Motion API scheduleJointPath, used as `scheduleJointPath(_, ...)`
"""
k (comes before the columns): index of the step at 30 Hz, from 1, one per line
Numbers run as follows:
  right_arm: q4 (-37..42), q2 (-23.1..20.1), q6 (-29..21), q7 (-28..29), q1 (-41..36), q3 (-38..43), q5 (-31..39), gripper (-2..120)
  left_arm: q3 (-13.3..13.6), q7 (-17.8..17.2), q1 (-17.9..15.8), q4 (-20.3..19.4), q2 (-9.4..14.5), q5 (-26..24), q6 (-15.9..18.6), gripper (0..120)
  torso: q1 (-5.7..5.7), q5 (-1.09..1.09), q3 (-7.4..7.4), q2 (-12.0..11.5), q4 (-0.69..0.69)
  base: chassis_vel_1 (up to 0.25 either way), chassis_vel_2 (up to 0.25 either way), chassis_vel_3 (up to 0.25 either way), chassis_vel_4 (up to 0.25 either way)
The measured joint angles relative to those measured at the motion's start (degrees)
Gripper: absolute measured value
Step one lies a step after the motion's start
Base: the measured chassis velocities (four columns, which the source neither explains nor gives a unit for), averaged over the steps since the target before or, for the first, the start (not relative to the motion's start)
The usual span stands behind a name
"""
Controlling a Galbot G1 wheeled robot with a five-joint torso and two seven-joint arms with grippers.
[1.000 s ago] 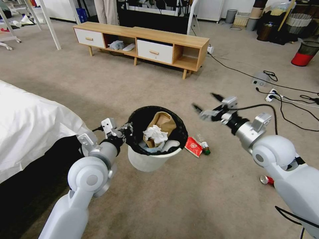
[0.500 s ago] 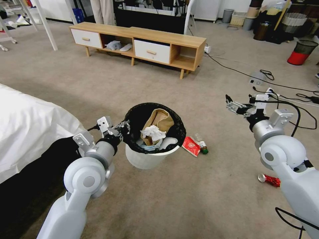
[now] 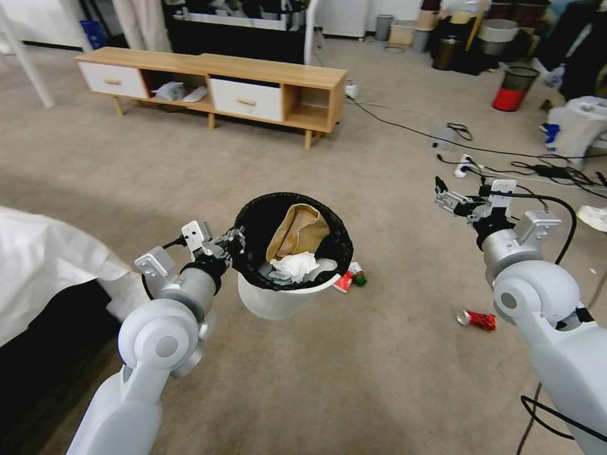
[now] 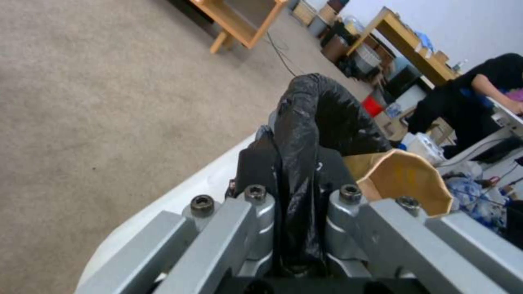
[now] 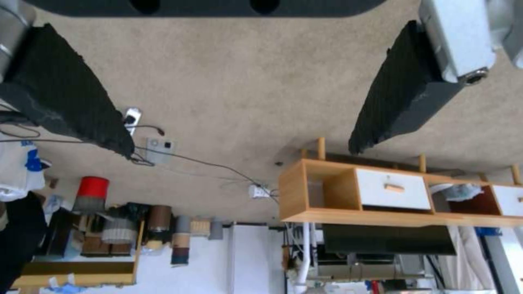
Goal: Pick up the trash bin and place the garbage on the floor into it.
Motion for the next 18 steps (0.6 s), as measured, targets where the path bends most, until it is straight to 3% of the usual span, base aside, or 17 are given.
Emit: scheduleJointPath(18, -1.14, 0.84, 1.34, -1.90, -0.02, -0.73, -1.71, 100, -0.03, 0.16, -0.30, 0.86, -0.42, 0.11, -0.32, 7, 0.00, 0.00, 0.00, 0.00, 0.02, 0.000, 0.000, 0.000, 0.000)
